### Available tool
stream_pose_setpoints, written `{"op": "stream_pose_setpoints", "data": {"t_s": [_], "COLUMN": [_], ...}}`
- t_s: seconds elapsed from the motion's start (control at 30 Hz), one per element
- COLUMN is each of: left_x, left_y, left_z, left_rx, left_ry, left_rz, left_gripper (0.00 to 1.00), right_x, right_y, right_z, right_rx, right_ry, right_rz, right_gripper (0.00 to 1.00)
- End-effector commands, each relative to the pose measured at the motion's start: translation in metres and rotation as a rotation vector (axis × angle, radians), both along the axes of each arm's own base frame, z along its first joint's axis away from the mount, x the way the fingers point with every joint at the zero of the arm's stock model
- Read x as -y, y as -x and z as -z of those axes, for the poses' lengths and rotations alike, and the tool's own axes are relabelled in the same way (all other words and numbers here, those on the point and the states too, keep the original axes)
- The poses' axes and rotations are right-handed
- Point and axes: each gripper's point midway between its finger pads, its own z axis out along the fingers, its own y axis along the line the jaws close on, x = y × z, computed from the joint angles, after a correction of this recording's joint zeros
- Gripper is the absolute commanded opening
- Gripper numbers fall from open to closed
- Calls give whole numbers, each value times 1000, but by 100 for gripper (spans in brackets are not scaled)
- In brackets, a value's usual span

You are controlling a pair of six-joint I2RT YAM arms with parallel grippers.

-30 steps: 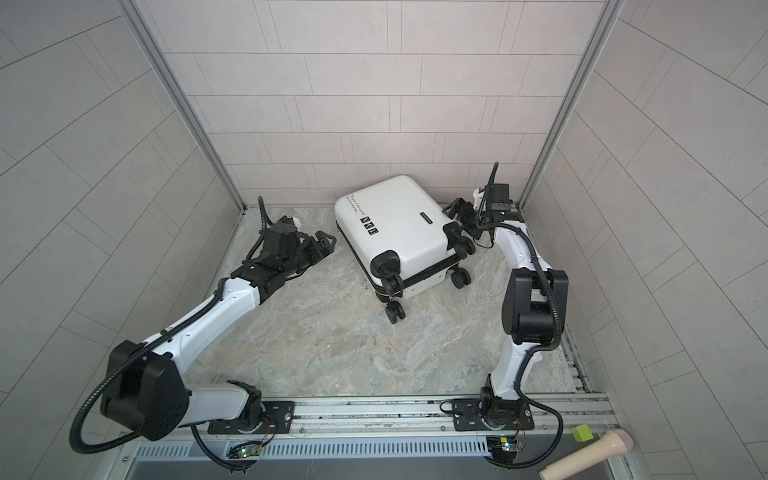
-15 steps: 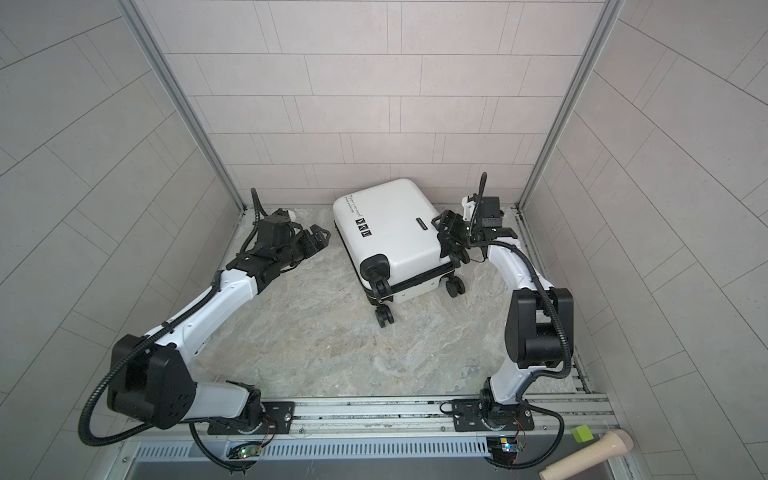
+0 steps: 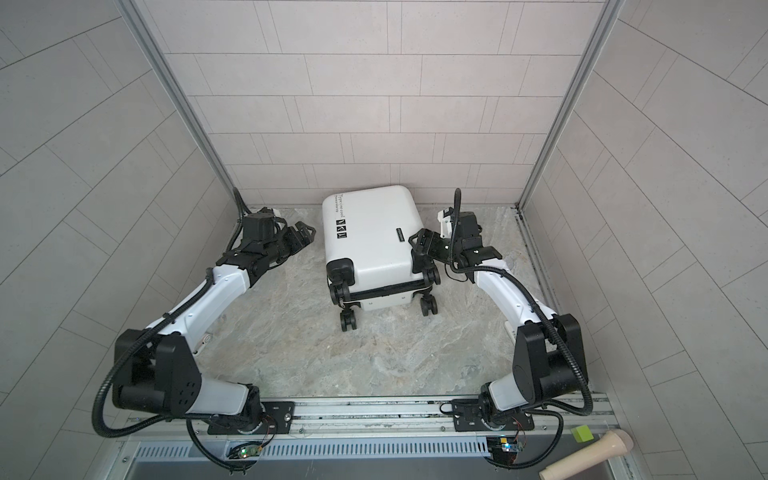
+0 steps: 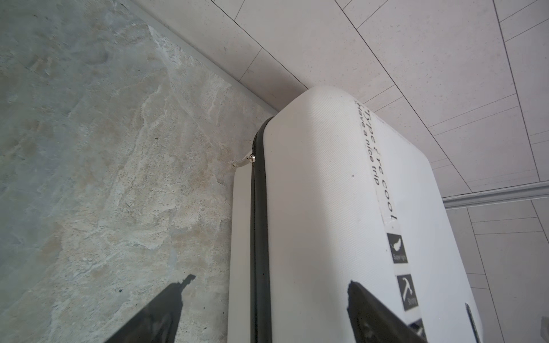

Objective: Pack the luggage

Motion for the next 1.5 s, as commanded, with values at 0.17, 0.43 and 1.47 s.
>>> {"op": "stream_pose_setpoints", "data": {"t_s": [0.17,0.43,1.47], "left_x": [48,98,32], "left_y": [-35,-43,55], "left_z": [-2,-2,-100], "left_rx": [35,61,383], "left_ry": [112,123,-346], "left_rz": [192,318,169], "left_gripper": [89,89,93], "right_x": [-6,-2,82], "right_y": [40,45,60], "right_z": [30,35,-7], "right_rx": [-111,-131,-95], "right_ry": [57,82,316], "right_rz": [-36,-45,103], "right_gripper": [96,97,98]}}
